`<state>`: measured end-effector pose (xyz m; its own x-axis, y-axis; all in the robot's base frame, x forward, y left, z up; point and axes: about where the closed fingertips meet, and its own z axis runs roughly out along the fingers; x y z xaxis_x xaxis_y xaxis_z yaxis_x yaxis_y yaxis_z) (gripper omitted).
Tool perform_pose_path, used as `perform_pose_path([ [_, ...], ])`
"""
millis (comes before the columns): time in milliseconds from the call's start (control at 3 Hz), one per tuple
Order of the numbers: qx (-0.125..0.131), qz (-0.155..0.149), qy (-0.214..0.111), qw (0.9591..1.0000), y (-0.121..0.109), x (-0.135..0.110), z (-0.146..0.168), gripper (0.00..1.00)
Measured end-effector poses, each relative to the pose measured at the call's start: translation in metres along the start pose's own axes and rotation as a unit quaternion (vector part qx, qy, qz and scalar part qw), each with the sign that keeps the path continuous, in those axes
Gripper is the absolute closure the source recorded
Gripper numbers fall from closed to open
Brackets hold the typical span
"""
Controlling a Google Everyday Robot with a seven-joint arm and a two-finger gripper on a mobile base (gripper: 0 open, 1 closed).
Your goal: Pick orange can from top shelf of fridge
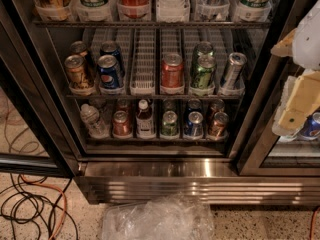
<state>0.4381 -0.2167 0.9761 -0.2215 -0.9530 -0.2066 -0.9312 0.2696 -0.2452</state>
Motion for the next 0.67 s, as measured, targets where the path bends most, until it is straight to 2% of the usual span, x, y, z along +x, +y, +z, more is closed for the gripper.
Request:
perform_pose_path([
  [333,0.000,0.000,0.000,1.0000,0.000,0.000,0.000,0.00],
  [667,0.008,-0.008,-0.035,0.9993,0.003,-0.013,0.000,0.00],
])
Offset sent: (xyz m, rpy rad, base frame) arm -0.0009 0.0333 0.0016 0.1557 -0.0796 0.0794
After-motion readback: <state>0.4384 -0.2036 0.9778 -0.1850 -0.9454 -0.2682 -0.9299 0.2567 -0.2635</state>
